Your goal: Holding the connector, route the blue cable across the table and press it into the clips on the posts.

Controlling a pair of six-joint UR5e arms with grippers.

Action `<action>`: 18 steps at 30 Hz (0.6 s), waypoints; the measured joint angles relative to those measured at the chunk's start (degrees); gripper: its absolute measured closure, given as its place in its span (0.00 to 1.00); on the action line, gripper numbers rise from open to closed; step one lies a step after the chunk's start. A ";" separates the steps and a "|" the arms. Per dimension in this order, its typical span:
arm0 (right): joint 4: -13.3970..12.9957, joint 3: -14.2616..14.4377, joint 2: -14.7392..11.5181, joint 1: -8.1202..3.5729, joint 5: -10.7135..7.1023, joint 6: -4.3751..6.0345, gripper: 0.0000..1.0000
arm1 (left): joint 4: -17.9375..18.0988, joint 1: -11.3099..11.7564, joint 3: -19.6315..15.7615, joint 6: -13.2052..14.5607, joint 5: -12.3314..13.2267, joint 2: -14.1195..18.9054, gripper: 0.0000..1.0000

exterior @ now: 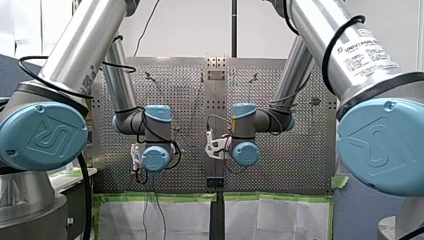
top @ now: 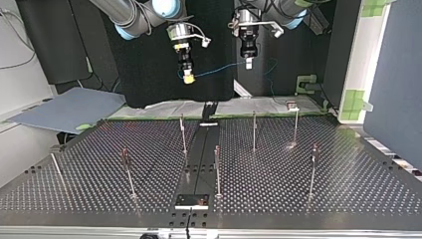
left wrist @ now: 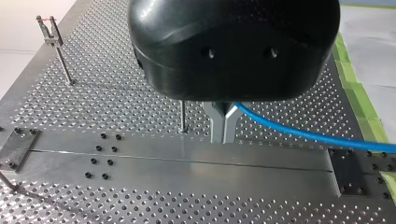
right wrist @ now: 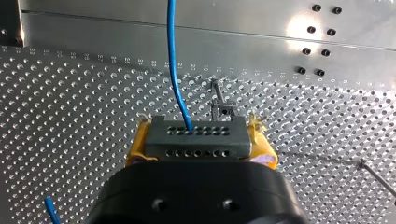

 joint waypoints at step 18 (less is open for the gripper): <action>0.00 0.00 0.00 0.00 0.00 0.01 1.00 | 0.00 0.00 0.00 0.00 0.00 0.00 1.00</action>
